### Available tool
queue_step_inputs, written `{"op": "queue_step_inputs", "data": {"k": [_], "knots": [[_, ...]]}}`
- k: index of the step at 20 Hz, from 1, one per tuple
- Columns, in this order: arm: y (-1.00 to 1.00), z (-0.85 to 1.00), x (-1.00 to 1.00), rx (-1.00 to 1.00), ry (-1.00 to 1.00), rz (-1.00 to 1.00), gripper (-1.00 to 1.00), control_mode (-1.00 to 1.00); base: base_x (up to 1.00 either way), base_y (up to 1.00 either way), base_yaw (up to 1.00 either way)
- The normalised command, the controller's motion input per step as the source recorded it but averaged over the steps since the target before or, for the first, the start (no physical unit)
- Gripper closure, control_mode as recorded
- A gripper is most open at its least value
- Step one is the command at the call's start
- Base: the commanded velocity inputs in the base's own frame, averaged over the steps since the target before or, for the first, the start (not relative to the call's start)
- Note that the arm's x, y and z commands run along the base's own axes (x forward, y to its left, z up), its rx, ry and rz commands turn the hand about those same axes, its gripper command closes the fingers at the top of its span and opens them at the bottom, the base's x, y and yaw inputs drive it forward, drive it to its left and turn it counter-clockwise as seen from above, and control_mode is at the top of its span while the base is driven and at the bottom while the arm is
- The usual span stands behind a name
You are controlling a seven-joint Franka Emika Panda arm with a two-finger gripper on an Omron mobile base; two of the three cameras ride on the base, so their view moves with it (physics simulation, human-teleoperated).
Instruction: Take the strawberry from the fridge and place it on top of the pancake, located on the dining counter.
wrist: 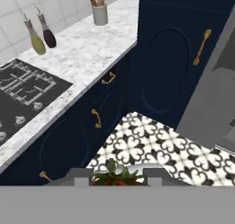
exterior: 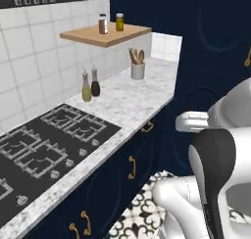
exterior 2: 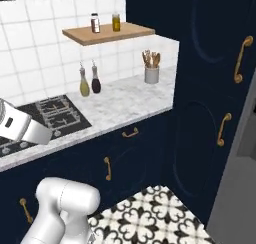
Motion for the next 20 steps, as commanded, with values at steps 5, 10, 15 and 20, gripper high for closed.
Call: {"op": "queue_step_inputs", "data": {"k": [5,10,15,20], "knots": [[0.0,0.0,0.0,0.0,0.0,0.0,1.0,1.0,-0.37,0.05,0.96],[0.0,0.0,0.0,0.0,0.0,0.0,1.0,1.0,-0.29,0.04,0.98],[0.0,0.0,0.0,0.0,0.0,0.0,1.0,1.0,-0.21,0.11,0.99],[0.0,0.0,0.0,0.0,0.0,0.0,1.0,1.0,-0.17,0.19,0.99]]}}
